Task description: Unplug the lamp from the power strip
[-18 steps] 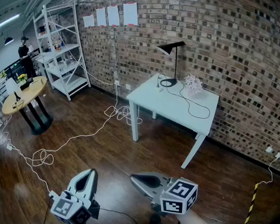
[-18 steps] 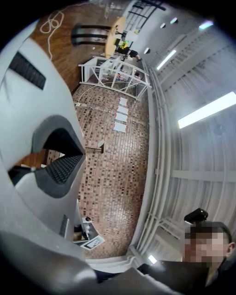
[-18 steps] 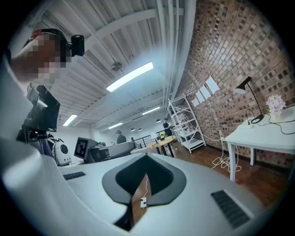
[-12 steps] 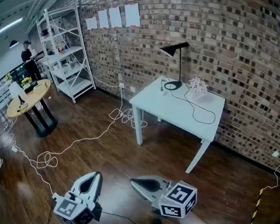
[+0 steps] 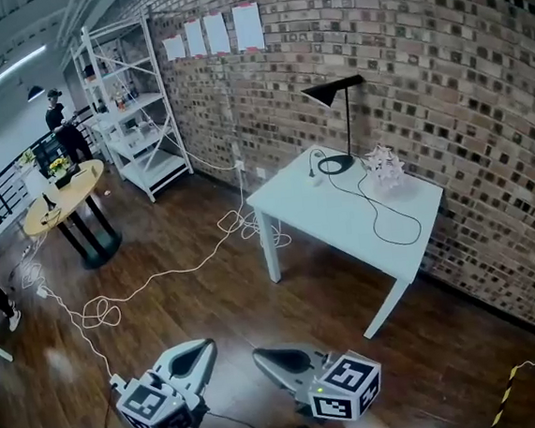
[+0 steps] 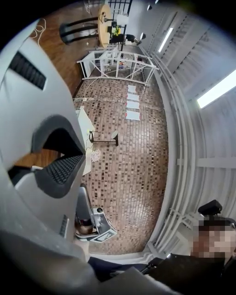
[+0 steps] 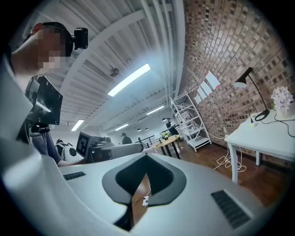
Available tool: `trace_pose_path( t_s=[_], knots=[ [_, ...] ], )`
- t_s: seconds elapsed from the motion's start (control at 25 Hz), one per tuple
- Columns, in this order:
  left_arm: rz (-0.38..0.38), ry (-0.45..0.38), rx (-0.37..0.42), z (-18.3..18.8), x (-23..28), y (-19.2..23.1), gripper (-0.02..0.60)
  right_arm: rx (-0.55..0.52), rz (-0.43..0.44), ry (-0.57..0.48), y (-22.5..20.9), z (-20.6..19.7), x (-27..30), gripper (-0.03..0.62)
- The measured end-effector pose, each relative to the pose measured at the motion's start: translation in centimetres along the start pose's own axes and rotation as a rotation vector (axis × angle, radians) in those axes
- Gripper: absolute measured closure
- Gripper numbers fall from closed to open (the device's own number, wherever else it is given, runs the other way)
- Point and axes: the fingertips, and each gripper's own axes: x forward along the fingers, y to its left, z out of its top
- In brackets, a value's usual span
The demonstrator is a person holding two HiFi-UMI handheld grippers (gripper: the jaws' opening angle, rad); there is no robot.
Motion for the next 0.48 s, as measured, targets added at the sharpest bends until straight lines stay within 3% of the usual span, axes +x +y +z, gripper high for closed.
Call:
trace_pose_path(
  t_s=[0.48],
  knots=[
    [-0.002,-0.007,0.049,0.5,3.9,-0.5,0.583,-0.012,0.047,0.001,-2.1,1.9,-1.5,0.603]
  ],
)
